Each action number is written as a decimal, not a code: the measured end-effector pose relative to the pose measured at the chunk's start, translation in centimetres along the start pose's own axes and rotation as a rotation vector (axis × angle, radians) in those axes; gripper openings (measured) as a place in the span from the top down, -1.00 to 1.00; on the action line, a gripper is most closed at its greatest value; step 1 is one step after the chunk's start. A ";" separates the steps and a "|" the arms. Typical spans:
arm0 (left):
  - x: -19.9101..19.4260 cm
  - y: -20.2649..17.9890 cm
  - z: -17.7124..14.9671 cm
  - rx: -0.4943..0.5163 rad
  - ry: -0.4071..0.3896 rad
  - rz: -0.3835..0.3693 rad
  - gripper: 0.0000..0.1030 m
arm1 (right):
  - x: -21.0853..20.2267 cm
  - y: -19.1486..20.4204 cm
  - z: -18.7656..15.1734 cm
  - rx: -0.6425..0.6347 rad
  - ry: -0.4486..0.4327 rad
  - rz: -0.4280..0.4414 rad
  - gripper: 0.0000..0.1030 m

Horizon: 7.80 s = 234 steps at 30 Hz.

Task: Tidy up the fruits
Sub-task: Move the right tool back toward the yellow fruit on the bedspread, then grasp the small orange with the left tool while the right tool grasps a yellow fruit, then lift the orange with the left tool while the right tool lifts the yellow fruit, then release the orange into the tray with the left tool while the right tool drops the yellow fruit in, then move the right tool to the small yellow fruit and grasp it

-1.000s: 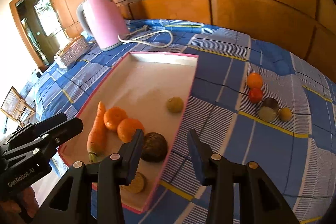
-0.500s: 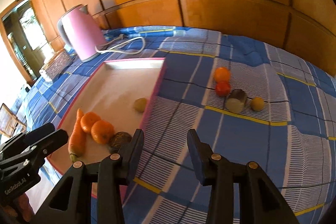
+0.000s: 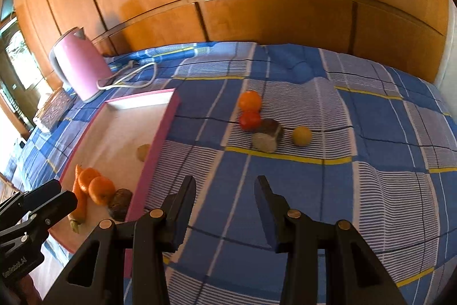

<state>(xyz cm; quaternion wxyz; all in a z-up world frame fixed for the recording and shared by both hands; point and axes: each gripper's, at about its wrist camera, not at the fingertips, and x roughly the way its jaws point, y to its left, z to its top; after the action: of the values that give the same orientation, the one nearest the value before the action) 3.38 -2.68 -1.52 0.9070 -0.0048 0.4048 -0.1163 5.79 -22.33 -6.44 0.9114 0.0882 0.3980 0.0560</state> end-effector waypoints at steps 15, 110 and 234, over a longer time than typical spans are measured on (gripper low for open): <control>2.6 -2.4 1.6 0.035 0.039 -0.040 0.03 | 0.6 -4.6 0.4 0.083 0.000 -0.066 0.16; 12.9 -7.5 7.3 0.019 0.186 -0.169 0.33 | 5.4 -6.7 1.5 -0.056 0.073 -0.051 0.50; 0.8 7.6 -2.9 -0.174 0.053 -0.017 0.02 | 6.4 -8.3 3.7 0.056 0.045 -0.201 0.37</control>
<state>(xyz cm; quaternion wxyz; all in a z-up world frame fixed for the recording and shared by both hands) 3.32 4.82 -4.80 0.8911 -0.0837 0.4373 -0.0884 13.13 -29.81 -10.28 0.9005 0.0720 0.4265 -0.0447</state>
